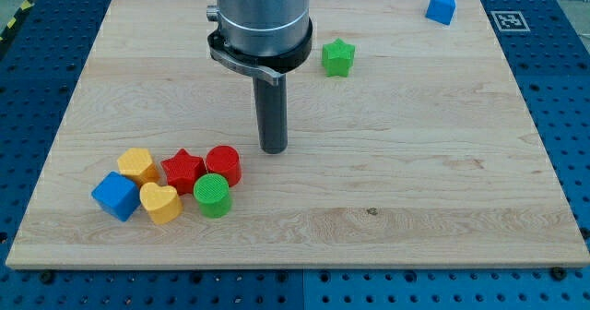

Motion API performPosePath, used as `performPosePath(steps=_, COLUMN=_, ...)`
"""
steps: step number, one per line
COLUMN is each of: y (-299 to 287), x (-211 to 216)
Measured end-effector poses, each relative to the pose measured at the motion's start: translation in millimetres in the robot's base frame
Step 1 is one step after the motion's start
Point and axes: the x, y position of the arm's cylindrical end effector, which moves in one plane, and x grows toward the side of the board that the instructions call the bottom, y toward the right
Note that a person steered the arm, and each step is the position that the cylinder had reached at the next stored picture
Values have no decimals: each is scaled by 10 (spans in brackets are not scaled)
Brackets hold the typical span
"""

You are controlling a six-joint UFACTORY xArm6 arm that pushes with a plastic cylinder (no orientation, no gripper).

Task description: Move your arm towards the center right

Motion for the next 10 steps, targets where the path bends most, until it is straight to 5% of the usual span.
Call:
performPosePath(steps=6, y=412, x=-48)
performPosePath(steps=10, y=1614, x=-380)
